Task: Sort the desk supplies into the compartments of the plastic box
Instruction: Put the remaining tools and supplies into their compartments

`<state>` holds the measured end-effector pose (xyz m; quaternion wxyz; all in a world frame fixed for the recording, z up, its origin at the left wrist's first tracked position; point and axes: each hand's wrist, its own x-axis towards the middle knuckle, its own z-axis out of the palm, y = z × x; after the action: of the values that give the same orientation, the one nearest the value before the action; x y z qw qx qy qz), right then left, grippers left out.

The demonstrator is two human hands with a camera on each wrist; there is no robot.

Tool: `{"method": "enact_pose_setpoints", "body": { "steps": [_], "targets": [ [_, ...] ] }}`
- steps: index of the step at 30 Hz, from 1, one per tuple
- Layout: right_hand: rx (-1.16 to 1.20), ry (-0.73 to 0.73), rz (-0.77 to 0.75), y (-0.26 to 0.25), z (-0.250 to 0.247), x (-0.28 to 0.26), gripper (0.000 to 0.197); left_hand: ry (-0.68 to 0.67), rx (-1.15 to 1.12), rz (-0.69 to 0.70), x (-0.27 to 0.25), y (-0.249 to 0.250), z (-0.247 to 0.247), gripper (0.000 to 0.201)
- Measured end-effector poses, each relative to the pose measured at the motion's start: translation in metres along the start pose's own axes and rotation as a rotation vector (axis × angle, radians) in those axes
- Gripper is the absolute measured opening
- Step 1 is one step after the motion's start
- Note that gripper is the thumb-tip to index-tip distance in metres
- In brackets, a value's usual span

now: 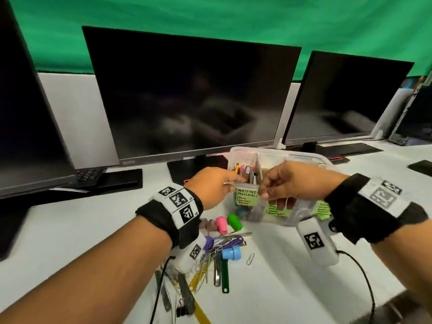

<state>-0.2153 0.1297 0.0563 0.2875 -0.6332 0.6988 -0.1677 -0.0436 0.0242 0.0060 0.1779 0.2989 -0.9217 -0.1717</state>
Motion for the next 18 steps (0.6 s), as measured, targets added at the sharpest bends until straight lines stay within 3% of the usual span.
{"method": "enact_pose_setpoints", "body": {
  "steps": [3,6,8,12,18],
  "targets": [
    [-0.09,-0.092,-0.05,0.003,0.039,0.002,0.007,0.106,-0.096,-0.053,-0.012,-0.01,-0.001,0.035],
    [-0.365,-0.152,-0.085,0.002,0.076,0.013,0.017,0.082,-0.063,-0.179,-0.024,-0.019,-0.005,0.025],
    [-0.511,-0.172,-0.117,0.002,0.095,0.018,0.026,-0.052,0.061,-0.212,-0.029,-0.024,-0.005,0.019],
    [-0.567,-0.176,-0.124,0.0,0.112,0.022,0.032,-0.348,0.215,-0.19,-0.035,-0.024,0.007,0.022],
    [-0.707,-0.135,-0.063,0.01,0.102,0.022,0.025,-0.574,0.366,-0.165,-0.039,-0.022,0.022,0.031]
  ]
}}
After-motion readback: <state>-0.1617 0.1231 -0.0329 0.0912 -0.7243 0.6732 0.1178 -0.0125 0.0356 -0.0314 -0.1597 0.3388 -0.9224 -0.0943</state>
